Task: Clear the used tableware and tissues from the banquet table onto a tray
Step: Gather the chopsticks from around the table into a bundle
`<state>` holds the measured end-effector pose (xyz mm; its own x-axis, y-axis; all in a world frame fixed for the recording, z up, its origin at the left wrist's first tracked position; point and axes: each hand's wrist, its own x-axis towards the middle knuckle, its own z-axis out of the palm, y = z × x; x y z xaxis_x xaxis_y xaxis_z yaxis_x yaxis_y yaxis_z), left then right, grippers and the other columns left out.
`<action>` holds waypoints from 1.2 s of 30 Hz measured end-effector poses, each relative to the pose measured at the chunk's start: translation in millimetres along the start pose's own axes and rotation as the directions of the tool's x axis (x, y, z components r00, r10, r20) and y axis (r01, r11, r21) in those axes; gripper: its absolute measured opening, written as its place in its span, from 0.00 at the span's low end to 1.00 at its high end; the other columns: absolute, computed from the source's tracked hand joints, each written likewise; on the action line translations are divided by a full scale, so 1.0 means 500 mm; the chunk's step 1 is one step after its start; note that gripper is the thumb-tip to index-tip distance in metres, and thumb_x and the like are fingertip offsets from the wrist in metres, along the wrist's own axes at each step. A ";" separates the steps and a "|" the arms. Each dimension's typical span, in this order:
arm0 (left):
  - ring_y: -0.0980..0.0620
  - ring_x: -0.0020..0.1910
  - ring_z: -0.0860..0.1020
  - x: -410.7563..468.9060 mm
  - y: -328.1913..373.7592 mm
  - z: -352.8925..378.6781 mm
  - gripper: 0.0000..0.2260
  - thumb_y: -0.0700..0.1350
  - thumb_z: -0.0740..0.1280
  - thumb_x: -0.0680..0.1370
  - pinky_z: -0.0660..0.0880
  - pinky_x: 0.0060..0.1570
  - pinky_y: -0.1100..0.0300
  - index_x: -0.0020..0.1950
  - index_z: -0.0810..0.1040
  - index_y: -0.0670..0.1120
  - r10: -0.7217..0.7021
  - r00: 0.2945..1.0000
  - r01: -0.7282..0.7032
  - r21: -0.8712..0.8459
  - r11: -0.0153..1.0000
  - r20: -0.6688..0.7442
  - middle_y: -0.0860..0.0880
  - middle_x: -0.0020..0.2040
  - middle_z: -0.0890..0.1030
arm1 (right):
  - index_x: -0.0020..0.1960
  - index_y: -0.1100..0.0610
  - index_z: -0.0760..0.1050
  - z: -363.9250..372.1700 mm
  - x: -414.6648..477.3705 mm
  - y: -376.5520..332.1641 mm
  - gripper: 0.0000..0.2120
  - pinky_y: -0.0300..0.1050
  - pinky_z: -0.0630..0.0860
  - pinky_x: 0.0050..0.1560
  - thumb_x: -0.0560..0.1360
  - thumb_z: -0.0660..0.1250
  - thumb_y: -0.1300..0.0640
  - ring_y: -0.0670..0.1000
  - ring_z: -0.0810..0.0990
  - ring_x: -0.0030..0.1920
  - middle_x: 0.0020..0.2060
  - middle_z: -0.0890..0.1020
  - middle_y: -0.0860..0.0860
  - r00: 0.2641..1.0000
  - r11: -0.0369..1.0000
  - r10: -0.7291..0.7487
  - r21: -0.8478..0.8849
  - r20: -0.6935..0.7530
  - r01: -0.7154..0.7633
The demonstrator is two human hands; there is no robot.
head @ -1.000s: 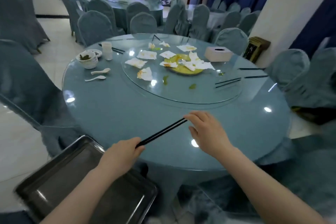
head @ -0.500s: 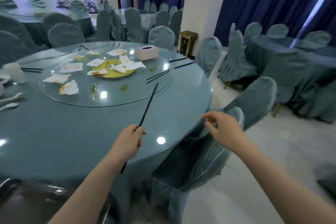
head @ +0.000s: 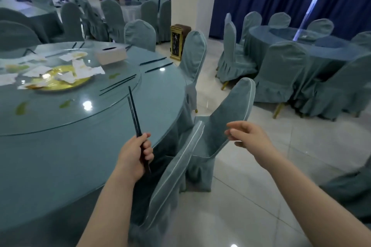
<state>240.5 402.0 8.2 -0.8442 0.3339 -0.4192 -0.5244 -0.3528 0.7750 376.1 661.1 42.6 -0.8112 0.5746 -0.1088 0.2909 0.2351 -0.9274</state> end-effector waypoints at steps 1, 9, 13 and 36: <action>0.57 0.20 0.65 0.014 -0.006 0.014 0.08 0.40 0.57 0.82 0.62 0.18 0.67 0.46 0.72 0.42 -0.001 1.000 0.001 -0.001 1.000 -0.013 0.52 0.24 0.69 | 0.52 0.52 0.79 -0.014 0.027 0.007 0.07 0.46 0.77 0.49 0.78 0.64 0.61 0.50 0.83 0.47 0.44 0.86 0.49 0.999 0.996 0.049 0.079 0.021 -0.050; 0.47 0.33 0.83 0.218 -0.020 0.159 0.10 0.40 0.56 0.83 0.81 0.31 0.57 0.49 0.75 0.41 -0.008 0.998 0.002 -0.098 0.995 -0.065 0.44 0.32 0.82 | 0.56 0.55 0.78 -0.087 0.307 0.042 0.08 0.50 0.78 0.54 0.80 0.62 0.59 0.54 0.84 0.50 0.49 0.86 0.52 0.975 0.954 0.134 0.241 0.180 -0.176; 0.46 0.38 0.85 0.333 -0.020 0.271 0.10 0.40 0.54 0.83 0.82 0.40 0.55 0.50 0.75 0.42 -0.018 0.999 0.015 -0.068 0.998 -0.041 0.42 0.37 0.85 | 0.55 0.52 0.78 -0.135 0.448 0.023 0.07 0.46 0.78 0.49 0.78 0.65 0.58 0.51 0.84 0.48 0.47 0.86 0.50 0.979 0.981 0.070 0.164 0.190 -0.102; 0.47 0.42 0.85 0.849 -0.158 0.965 0.10 0.42 0.54 0.84 0.81 0.37 0.57 0.53 0.75 0.42 0.178 0.953 -0.178 0.023 0.984 -0.244 0.41 0.45 0.85 | 0.55 0.50 0.78 -0.642 1.309 0.129 0.09 0.48 0.77 0.54 0.79 0.64 0.60 0.49 0.83 0.50 0.48 0.86 0.47 0.915 0.992 -0.074 0.119 0.397 0.029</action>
<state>-22.9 993.2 -2.6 -0.9252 0.0418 -0.3771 -0.3630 -0.3863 0.8479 26.7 1304.0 26.4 -0.9650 0.1974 -0.1729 0.2051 0.1563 -0.9662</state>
